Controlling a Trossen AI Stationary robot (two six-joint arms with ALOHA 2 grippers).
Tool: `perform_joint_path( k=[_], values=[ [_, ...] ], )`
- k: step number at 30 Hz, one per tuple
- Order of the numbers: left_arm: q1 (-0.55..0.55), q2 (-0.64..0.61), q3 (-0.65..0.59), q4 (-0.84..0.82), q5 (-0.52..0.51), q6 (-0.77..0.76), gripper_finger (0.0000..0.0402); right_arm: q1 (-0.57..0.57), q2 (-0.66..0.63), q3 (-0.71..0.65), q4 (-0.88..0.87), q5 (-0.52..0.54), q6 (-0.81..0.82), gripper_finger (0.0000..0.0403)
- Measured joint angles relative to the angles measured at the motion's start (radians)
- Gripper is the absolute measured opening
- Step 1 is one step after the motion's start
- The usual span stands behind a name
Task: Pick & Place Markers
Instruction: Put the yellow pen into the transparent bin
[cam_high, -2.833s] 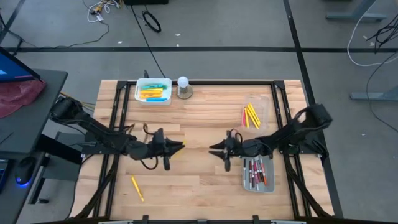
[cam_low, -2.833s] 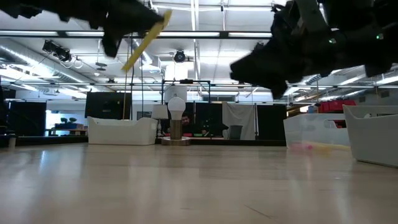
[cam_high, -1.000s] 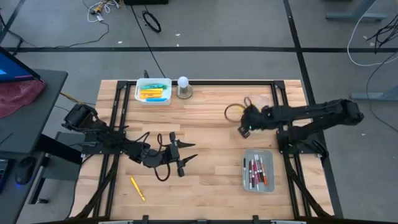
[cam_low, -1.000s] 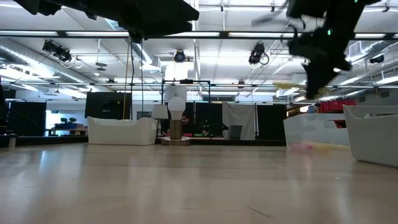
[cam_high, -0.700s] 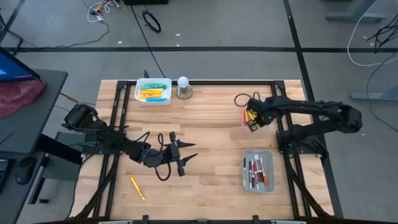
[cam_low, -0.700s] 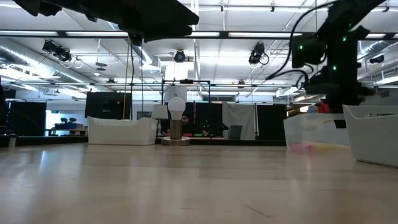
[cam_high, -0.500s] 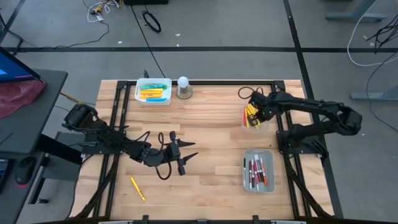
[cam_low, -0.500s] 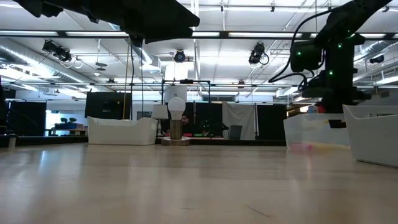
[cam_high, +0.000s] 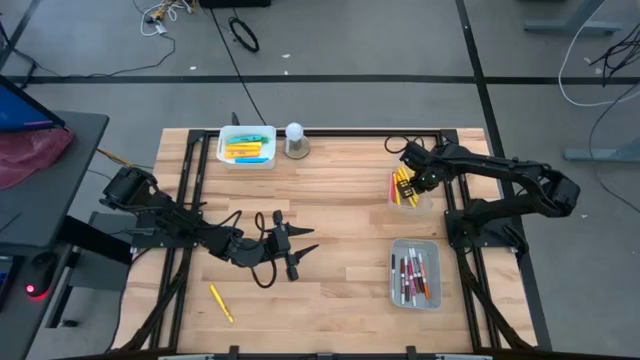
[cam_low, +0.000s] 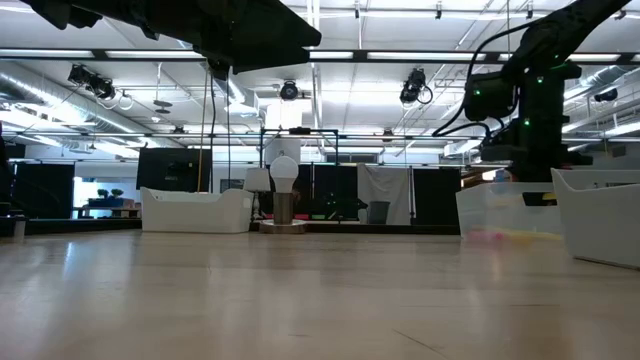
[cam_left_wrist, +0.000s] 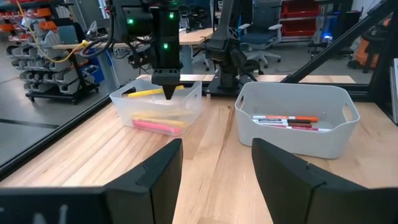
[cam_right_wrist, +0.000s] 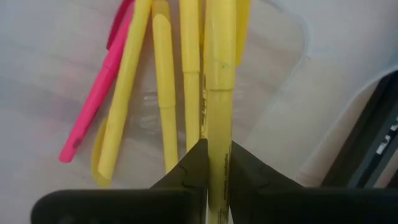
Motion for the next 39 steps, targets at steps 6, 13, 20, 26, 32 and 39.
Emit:
perform_joint_path(
  k=[6,13,20,26,32,39],
  values=[
    [0.000,0.000,0.000,0.000,0.000,0.000,0.0199,0.000,0.001,0.000,0.043,0.002,-0.044,0.0063],
    [0.000,0.000,0.000,0.001,0.000,0.001,0.0199,0.001,-0.012,0.024,0.037,0.009,-0.099,0.0121],
    [-0.002,0.000,0.000,0.007,0.000,0.001,0.0199,0.099,-0.101,0.126,0.021,-0.030,-0.109,0.0155],
    [-0.090,-0.001,0.100,-0.055,-0.133,0.175,0.0191,0.373,-0.217,0.130,0.213,-0.059,-0.085,0.0157],
    [-0.205,-0.001,0.305,-0.481,-0.294,0.217,0.0173,0.687,-0.227,0.041,0.769,0.006,-0.132,0.0158],
    [-0.289,-0.001,0.461,-1.070,-0.279,-0.255,0.0165,0.944,-0.091,-0.144,1.454,0.011,-0.337,0.0158]
  ],
)
